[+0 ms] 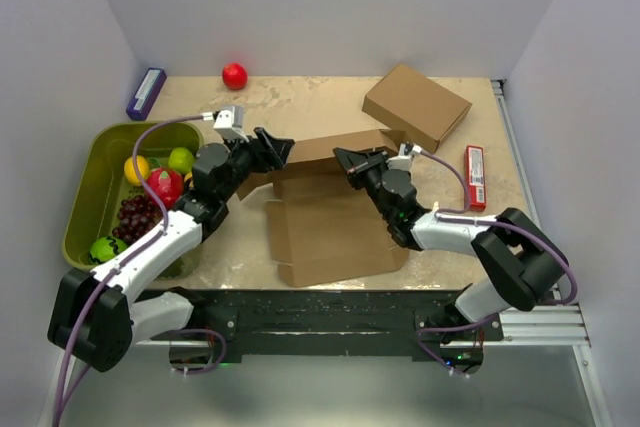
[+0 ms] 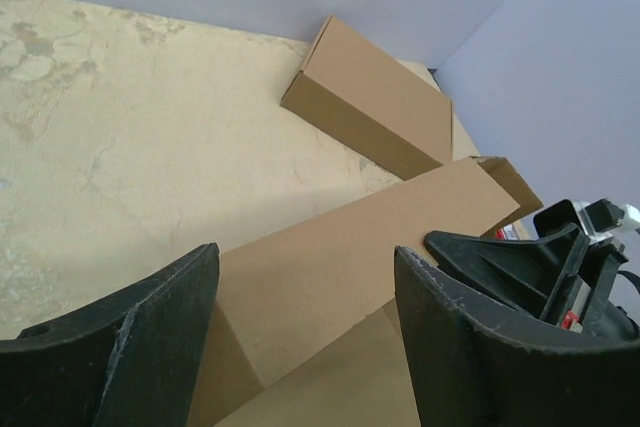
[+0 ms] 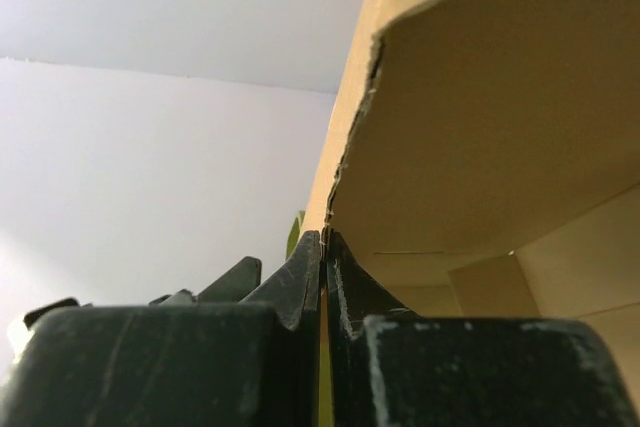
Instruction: Fold the paper box
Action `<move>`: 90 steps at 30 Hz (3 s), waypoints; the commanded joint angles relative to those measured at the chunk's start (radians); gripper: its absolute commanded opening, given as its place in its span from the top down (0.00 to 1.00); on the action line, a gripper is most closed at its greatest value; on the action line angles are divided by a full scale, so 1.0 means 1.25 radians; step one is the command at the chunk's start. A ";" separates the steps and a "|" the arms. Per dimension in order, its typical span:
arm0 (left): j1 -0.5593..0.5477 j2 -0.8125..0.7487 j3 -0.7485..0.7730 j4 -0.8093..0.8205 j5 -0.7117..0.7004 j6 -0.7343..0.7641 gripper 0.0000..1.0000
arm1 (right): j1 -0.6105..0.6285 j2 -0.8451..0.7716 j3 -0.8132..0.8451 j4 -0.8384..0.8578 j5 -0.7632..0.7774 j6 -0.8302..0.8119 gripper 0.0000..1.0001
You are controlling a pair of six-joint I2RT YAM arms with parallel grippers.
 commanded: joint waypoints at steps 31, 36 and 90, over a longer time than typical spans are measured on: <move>-0.059 0.048 -0.085 0.063 -0.065 -0.062 0.59 | -0.002 0.012 -0.106 0.151 0.009 -0.119 1.00; -0.059 0.039 -0.103 0.062 -0.085 -0.045 0.52 | -0.003 0.020 -0.111 0.157 0.014 -0.119 1.00; -0.119 0.319 -0.158 0.287 -0.129 0.079 0.67 | -0.005 0.051 -0.097 0.174 -0.015 -0.100 1.00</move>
